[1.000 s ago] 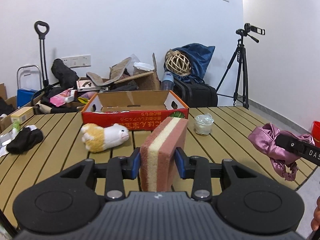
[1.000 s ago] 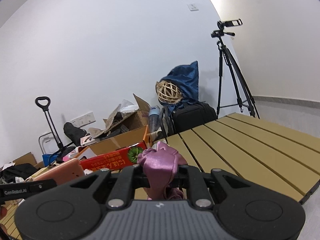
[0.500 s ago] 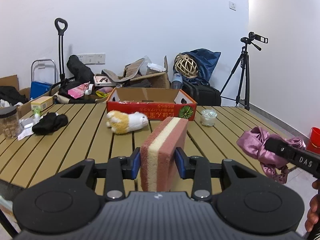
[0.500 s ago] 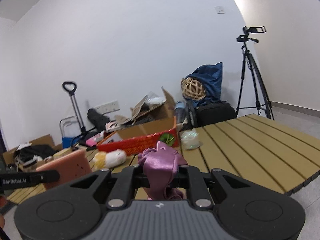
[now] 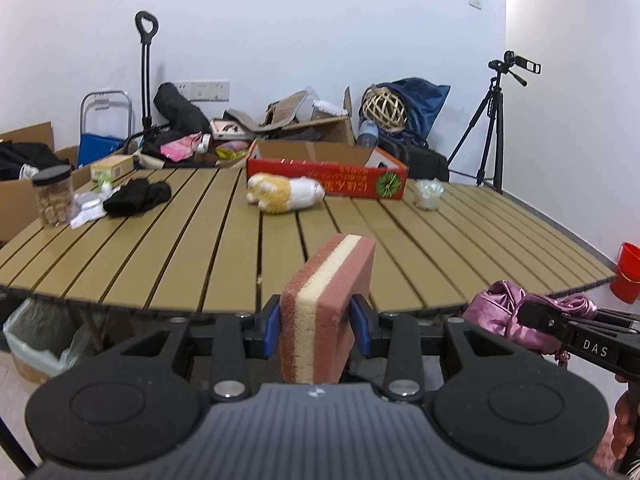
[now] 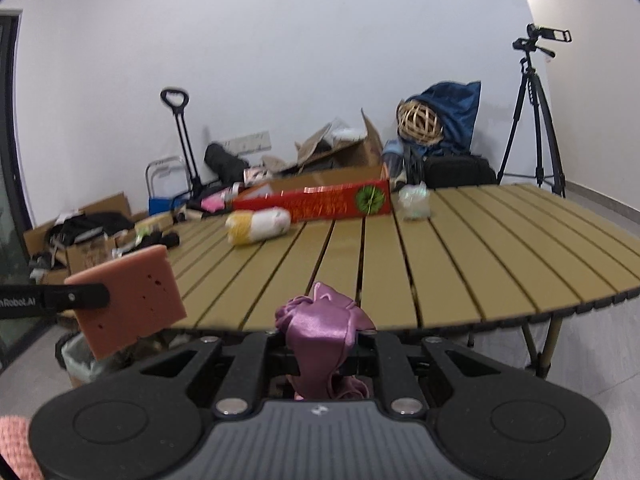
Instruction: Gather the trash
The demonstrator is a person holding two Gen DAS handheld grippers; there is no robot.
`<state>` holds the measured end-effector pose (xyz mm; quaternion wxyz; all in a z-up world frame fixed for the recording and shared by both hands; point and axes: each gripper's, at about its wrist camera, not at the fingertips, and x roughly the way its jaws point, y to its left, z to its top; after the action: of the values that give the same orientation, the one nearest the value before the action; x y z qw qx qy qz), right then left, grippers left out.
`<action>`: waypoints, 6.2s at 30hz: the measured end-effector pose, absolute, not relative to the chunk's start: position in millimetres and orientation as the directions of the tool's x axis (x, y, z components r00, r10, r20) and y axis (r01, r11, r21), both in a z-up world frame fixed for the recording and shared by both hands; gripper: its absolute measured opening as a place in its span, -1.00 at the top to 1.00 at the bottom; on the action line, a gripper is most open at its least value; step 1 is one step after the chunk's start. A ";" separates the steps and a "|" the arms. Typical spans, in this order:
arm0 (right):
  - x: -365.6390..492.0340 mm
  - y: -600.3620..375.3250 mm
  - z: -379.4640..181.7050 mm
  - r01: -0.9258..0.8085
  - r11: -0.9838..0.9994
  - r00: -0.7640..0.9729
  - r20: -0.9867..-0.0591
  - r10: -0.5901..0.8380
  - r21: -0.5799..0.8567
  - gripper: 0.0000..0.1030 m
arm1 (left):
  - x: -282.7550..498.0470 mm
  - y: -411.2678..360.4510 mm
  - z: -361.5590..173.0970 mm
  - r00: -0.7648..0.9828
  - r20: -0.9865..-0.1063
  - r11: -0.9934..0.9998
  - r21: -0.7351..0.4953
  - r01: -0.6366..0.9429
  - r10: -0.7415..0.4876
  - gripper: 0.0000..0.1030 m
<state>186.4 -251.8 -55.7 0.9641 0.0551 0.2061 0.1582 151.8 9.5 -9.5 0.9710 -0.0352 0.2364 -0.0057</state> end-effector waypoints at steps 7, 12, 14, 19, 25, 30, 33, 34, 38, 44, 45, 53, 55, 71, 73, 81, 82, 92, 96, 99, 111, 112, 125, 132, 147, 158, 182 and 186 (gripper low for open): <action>167.8 -241.6 -79.0 -0.298 0.944 0.819 -0.470 0.329 0.143 0.74 | 132.4 27.5 -32.0 0.860 -0.511 0.996 -0.081 -0.035 -0.011 0.29; 160.6 -232.9 -101.8 -0.307 0.943 0.773 -0.543 0.328 0.132 0.74 | 125.3 34.4 -50.3 0.835 -0.550 0.997 -0.071 -0.042 -0.004 0.29; 158.5 -228.8 -109.8 -0.311 0.942 0.756 -0.567 0.327 0.128 0.74 | 124.1 37.0 -56.9 0.824 -0.566 0.996 -0.070 -0.047 -0.001 0.29; 155.9 -218.7 -124.9 -0.325 0.939 0.717 -0.618 0.324 0.115 0.74 | 118.6 43.9 -74.5 0.796 -0.605 0.996 -0.068 -0.062 0.008 0.29; 155.5 -206.4 -136.8 -0.337 0.936 0.687 -0.655 0.316 0.098 0.74 | 115.7 57.2 -95.5 0.761 -0.647 0.993 -0.062 -0.097 0.034 0.29; 160.8 -196.2 -143.8 -0.350 0.933 0.666 -0.677 0.313 0.087 0.74 | 120.4 65.4 -102.6 0.750 -0.660 0.991 -0.067 -0.116 0.043 0.29; 166.0 -187.6 -146.8 -0.360 0.930 0.655 -0.690 0.310 0.076 0.74 | 124.3 68.5 -106.3 0.742 -0.668 0.990 -0.066 -0.121 0.047 0.29; 167.8 -184.9 -148.3 -0.363 0.929 0.650 -0.695 0.309 0.073 0.74 | 125.8 69.5 -108.1 0.739 -0.672 0.990 -0.064 -0.124 0.049 0.29; 175.4 -174.4 -154.8 -0.377 0.924 0.631 -0.713 0.304 0.060 0.74 | 132.3 73.7 -113.7 0.727 -0.685 0.988 -0.073 -0.134 0.048 0.29; 190.6 -158.8 -162.0 -0.397 0.917 0.613 -0.730 0.303 0.047 0.74 | 140.5 72.1 -117.1 0.727 -0.685 0.989 -0.068 -0.135 0.052 0.29; 193.3 -156.2 -163.0 -0.400 0.915 0.611 -0.732 0.303 0.045 0.74 | 142.1 71.9 -117.6 0.726 -0.686 0.988 -0.066 -0.136 0.054 0.29; 217.0 -138.4 -172.0 -0.423 0.905 0.599 -0.740 0.307 0.033 0.74 | 154.7 74.4 -125.5 0.709 -0.702 0.986 -0.056 -0.156 0.073 0.29; 222.9 -133.9 -175.3 -0.427 0.904 0.597 -0.741 0.307 0.030 0.74 | 158.1 76.2 -127.2 0.705 -0.705 0.985 -0.053 -0.163 0.079 0.29; 270.5 -114.2 -204.4 -0.431 0.901 0.584 -0.748 0.317 0.046 0.72 | 183.4 81.4 -138.2 0.685 -0.719 0.982 -0.021 -0.188 0.116 0.29; 275.1 -111.8 -207.3 -0.431 0.901 0.576 -0.751 0.322 0.055 0.63 | 185.8 81.9 -139.9 0.682 -0.722 0.982 -0.020 -0.188 0.116 0.29; 285.6 -106.7 -212.1 -0.417 0.908 0.577 -0.758 0.304 0.047 -0.84 | 187.7 85.0 -145.1 0.668 -0.735 0.981 -0.016 -0.195 0.121 0.29; 285.2 -106.6 -212.0 -0.419 0.907 0.581 -0.756 0.301 0.039 -0.95 | 187.9 85.4 -145.5 0.667 -0.735 0.981 -0.016 -0.196 0.121 0.29; 285.6 -112.5 -213.7 -0.407 0.913 0.589 -0.763 0.267 0.006 -1.00 | 189.5 81.7 -146.8 0.662 -0.740 0.982 -0.005 -0.187 0.123 0.29; 285.3 -119.1 -212.5 -0.390 0.921 0.602 -0.758 0.252 -0.004 -1.00 | 191.8 77.4 -147.4 0.660 -0.742 0.985 0.000 -0.171 0.115 0.29; 285.7 -127.7 -210.0 -0.361 0.932 0.617 -0.754 0.225 -0.017 -1.00 | 196.1 71.4 -147.5 0.660 -0.744 0.988 0.006 -0.152 0.106 0.29; 292.1 -171.9 -193.4 -0.233 0.972 0.677 -0.723 0.137 -0.034 -1.00 | 221.6 32.5 -151.5 0.666 -0.745 0.999 0.021 -0.050 0.049 0.29; 292.8 -175.9 -191.7 -0.218 0.975 0.682 -0.721 0.127 -0.034 -1.00 | 224.6 29.4 -152.7 0.663 -0.747 0.999 0.021 -0.042 0.043 0.29; 302.6 -214.3 -191.2 -0.079 0.997 0.683 -0.727 0.074 0.027 -1.00 | 265.9 -9.2 -176.9 0.633 -0.773 0.999 0.001 0.048 -0.030 0.29; 299.7 -212.6 -198.3 -0.093 0.995 0.662 -0.745 0.075 0.017 -1.00 | 275.8 -13.9 -200.6 0.613 -0.790 0.998 0.025 0.064 -0.019 0.29; 302.5 -207.9 -204.4 -0.099 0.995 0.645 -0.761 0.069 0.006 -1.00 | 280.2 -8.8 -208.1 0.579 -0.816 1.000 0.014 0.022 -0.002 -1.00; 302.2 -207.5 -205.9 -0.104 0.995 0.641 -0.764 0.072 0.007 -1.00 | 286.1 -2.8 -222.0 0.512 -0.859 1.000 -0.006 -0.013 0.002 -1.00; 292.0 -202.5 -197.5 -0.143 0.989 0.637 -0.760 0.128 0.047 -1.00 | 277.8 -2.7 -204.1 0.534 -0.845 1.000 -0.019 -0.013 -0.009 -1.00; 280.6 -206.3 -180.6 -0.152 0.986 0.663 -0.733 0.154 0.069 -1.00 | 265.6 -1.0 -188.0 0.572 -0.821 1.000 -0.020 -0.019 -0.006 -1.00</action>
<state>280.6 -206.3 -180.6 0.9119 0.0007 0.4018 0.0839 265.6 -1.0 -188.0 0.8863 -0.0134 0.4628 0.0038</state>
